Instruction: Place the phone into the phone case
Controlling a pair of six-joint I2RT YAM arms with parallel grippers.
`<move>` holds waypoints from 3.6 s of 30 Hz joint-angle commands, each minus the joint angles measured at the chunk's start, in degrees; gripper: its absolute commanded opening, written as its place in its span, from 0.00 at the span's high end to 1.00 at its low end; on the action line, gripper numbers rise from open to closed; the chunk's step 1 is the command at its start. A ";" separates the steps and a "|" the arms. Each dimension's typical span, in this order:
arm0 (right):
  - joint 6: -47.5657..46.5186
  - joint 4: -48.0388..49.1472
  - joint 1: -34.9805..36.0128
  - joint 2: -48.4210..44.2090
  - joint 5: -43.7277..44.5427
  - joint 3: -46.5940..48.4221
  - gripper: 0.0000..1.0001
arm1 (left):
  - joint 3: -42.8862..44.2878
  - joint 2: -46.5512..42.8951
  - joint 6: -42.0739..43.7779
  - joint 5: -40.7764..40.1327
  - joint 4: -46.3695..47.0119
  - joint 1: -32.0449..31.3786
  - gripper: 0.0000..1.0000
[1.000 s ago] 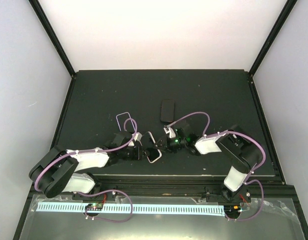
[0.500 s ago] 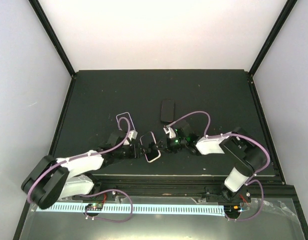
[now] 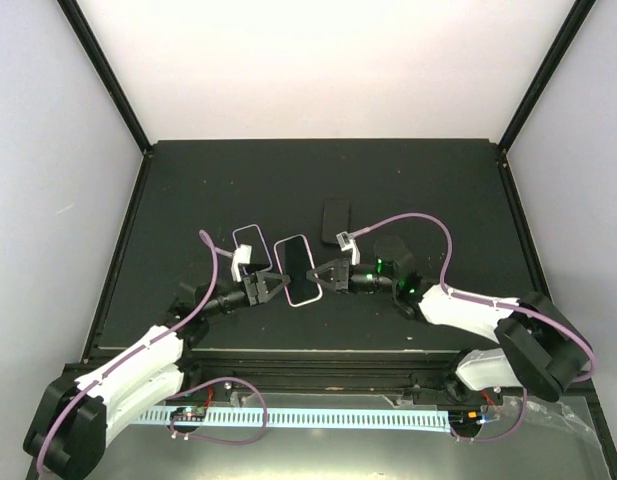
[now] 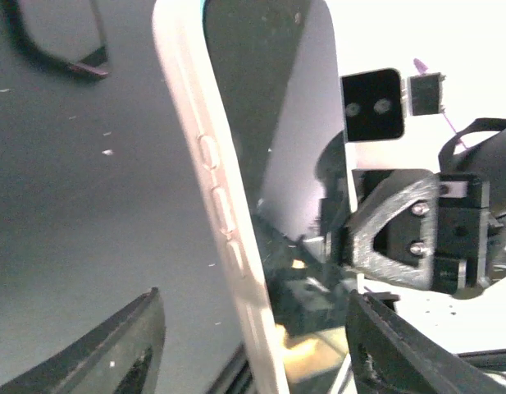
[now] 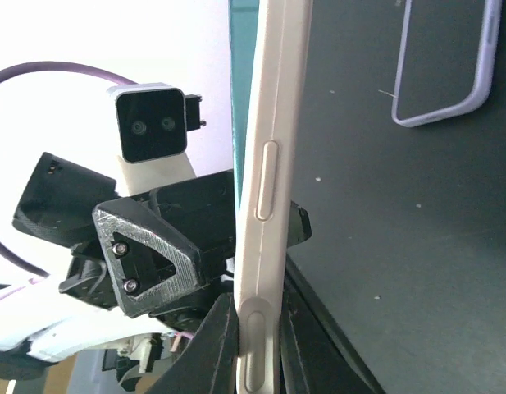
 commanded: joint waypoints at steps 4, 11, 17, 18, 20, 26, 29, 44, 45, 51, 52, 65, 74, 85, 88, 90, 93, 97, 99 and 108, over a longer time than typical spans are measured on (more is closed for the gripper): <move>2.21 12.56 1.02 -4.65 -2.32 -1.42 0.93 | -1.90 -1.08 -8.66 5.68 15.21 0.51 0.50; 0.71 11.14 1.62 -6.00 -2.47 -1.46 0.90 | -2.90 -0.87 -10.95 7.21 21.15 0.52 0.76; -0.57 9.30 1.65 -6.09 -4.59 -0.87 0.82 | -2.81 -2.19 -9.74 9.88 23.24 0.51 0.91; -1.26 8.05 1.62 -6.49 -4.77 -0.46 0.80 | -2.77 -2.57 -9.04 10.44 22.79 0.55 0.93; -3.02 4.21 1.57 -7.70 -4.74 0.70 0.69 | -2.64 -3.44 -7.65 11.64 21.53 0.51 0.96; -7.09 -6.01 0.96 -10.40 -3.76 4.50 0.43 | -1.17 -5.47 -4.27 16.88 17.48 0.51 0.98; -8.64 -9.07 0.49 -10.77 -3.86 6.62 0.39 | -0.67 -7.15 -2.89 18.44 14.59 0.52 0.98; -7.29 -8.39 -0.80 -7.44 -7.31 11.97 0.61 | 0.46 -8.78 3.47 21.80 5.37 0.51 0.99; -7.36 -8.27 -0.86 -7.46 -7.31 11.99 0.66 | 1.36 -8.81 5.79 20.67 1.75 0.46 0.98; -8.74 -7.81 -1.11 -9.32 -5.60 11.11 0.98 | 6.40 -8.22 15.81 12.58 -18.36 0.51 0.99; -9.82 -8.81 -1.07 -9.69 -5.11 11.23 0.99 | 7.01 -7.51 16.65 11.24 -20.56 0.59 0.99; -10.42 -13.67 -1.10 -10.33 -5.07 9.71 0.59 | 7.64 -3.58 13.09 11.59 -16.05 0.68 0.98; -6.39 -5.65 -1.08 -6.62 -10.45 4.70 0.34 | 7.88 -8.94 8.20 9.75 -9.81 0.69 0.99; -1.82 2.09 -0.79 -2.97 -16.85 -0.63 0.41 | 9.43 -9.87 9.08 2.72 -10.48 0.91 0.99; -2.00 1.50 -0.24 -1.32 -17.40 -0.57 0.44 | 9.19 -10.02 8.61 1.64 -9.57 0.86 0.99; -1.40 2.05 0.15 -0.33 -17.65 -0.58 0.47 | 9.23 -9.92 8.49 1.10 -9.56 0.86 0.98; -1.00 1.80 0.37 1.07 -18.06 -0.24 0.49 | 8.72 -10.11 7.43 0.75 -8.68 1.04 0.99; -0.65 2.06 0.32 1.73 -17.49 -0.35 0.62 | 8.00 -10.37 6.97 -0.24 -8.21 1.12 0.98; -0.28 2.24 0.41 1.63 -16.94 -0.52 0.69 | 7.98 -10.59 7.53 -1.27 -9.34 1.21 0.98; 3.99 6.35 0.34 1.41 -14.14 -2.15 0.99 | 7.87 -11.19 9.54 -3.79 -12.78 1.49 0.98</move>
